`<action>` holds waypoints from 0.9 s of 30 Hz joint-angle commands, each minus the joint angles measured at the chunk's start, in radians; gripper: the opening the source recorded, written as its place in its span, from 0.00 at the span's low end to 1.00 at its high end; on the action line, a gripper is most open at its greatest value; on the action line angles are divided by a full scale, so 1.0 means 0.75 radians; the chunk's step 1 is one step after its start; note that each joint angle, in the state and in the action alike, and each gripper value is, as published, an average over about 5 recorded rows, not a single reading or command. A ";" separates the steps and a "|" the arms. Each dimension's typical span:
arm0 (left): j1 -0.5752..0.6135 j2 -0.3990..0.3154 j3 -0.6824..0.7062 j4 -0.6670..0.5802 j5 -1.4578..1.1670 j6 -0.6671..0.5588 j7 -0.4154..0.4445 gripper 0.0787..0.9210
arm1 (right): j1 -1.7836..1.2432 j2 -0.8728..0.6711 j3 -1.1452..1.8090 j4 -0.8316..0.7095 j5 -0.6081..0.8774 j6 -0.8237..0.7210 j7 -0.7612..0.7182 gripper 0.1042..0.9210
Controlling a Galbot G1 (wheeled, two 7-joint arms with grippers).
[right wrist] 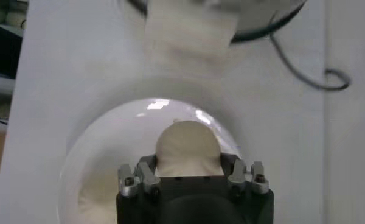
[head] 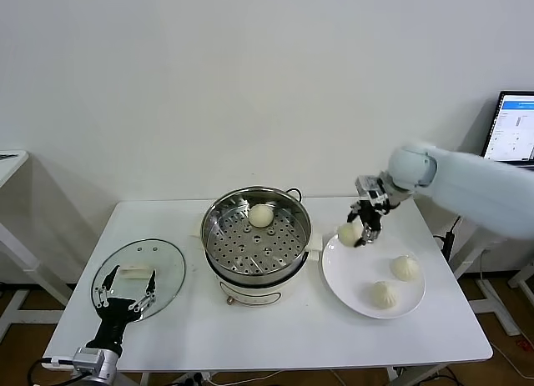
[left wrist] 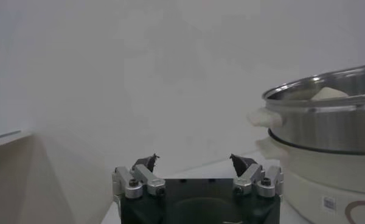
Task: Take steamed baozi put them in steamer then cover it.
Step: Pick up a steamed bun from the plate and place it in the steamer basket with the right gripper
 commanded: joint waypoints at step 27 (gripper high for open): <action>0.007 0.010 -0.063 -0.014 -0.025 0.001 0.011 0.88 | -0.013 0.761 -0.061 -0.234 0.413 -0.237 0.124 0.72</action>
